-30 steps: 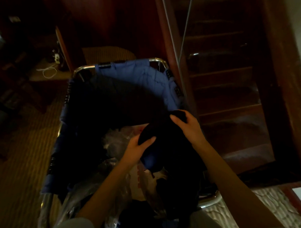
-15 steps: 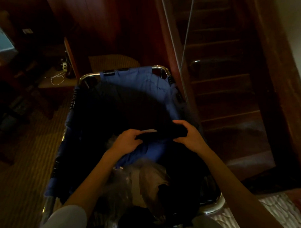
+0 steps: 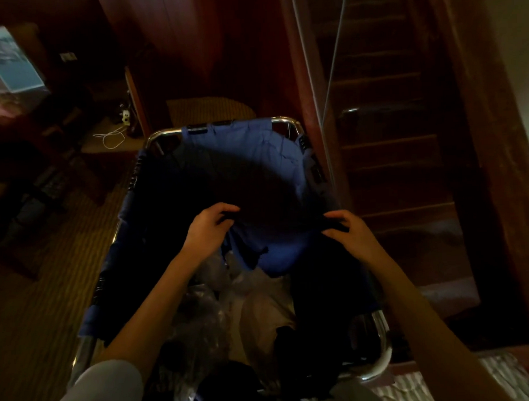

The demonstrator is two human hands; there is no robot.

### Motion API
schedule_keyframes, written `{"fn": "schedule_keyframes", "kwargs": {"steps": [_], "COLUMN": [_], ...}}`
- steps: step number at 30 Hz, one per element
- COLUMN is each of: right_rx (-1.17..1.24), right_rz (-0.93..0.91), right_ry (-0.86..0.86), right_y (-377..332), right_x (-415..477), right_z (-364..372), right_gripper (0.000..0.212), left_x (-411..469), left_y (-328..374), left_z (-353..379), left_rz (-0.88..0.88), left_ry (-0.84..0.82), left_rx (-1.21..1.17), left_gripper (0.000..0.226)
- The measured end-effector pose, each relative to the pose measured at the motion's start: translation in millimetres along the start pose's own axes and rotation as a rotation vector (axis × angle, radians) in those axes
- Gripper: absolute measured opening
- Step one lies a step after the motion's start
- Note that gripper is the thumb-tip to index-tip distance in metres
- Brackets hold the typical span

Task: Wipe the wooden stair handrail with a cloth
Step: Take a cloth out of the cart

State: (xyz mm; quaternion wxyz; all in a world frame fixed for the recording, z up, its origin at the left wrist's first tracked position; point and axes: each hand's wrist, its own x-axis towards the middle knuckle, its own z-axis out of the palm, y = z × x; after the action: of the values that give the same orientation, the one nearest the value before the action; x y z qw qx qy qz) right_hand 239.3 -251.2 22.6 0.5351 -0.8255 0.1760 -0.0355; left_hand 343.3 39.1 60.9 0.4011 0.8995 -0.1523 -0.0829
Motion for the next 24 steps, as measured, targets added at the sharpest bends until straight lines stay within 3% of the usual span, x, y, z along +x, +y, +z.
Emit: {"fn": "schedule_keyframes", "kwargs": {"steps": [4, 7, 14, 17, 22, 24], "right_rx": [0.115, 0.122, -0.548, -0.618, -0.592, -0.624], "right_rz": [0.056, -0.010, -0.338, -0.379, -0.524, -0.549], "right_ry": [-0.001, -0.088, -0.415, -0.369, -0.201, -0.172], "right_y": [5.6, 1.5, -17.3, -20.3, -23.3, -24.8], "right_x": [-1.3, -2.5, -15.3, -32.2, -79.8, -99.6], "right_z": [-7.2, -12.4, -30.7, -37.2, -47.8, -52.2], "right_gripper": [0.047, 0.052, 0.069, 0.066, 0.032, 0.027], "left_x": [-9.9, -20.0, -59.7, -83.6, -121.6, -138.4], "left_y": [4.0, 6.6, 6.8, 11.4, 22.3, 28.1], "left_z": [-1.6, 4.0, 3.4, -2.1, -5.2, -4.2], "left_rz": [-0.053, -0.068, -0.088, -0.013, 0.100, 0.137], "left_ry": [0.059, 0.067, 0.141, 0.166, 0.208, 0.220], "left_rx": [0.051, 0.147, 0.269, 0.363, 0.453, 0.499], "left_gripper": [0.033, 0.033, 0.036, 0.039, 0.036, 0.039]}}
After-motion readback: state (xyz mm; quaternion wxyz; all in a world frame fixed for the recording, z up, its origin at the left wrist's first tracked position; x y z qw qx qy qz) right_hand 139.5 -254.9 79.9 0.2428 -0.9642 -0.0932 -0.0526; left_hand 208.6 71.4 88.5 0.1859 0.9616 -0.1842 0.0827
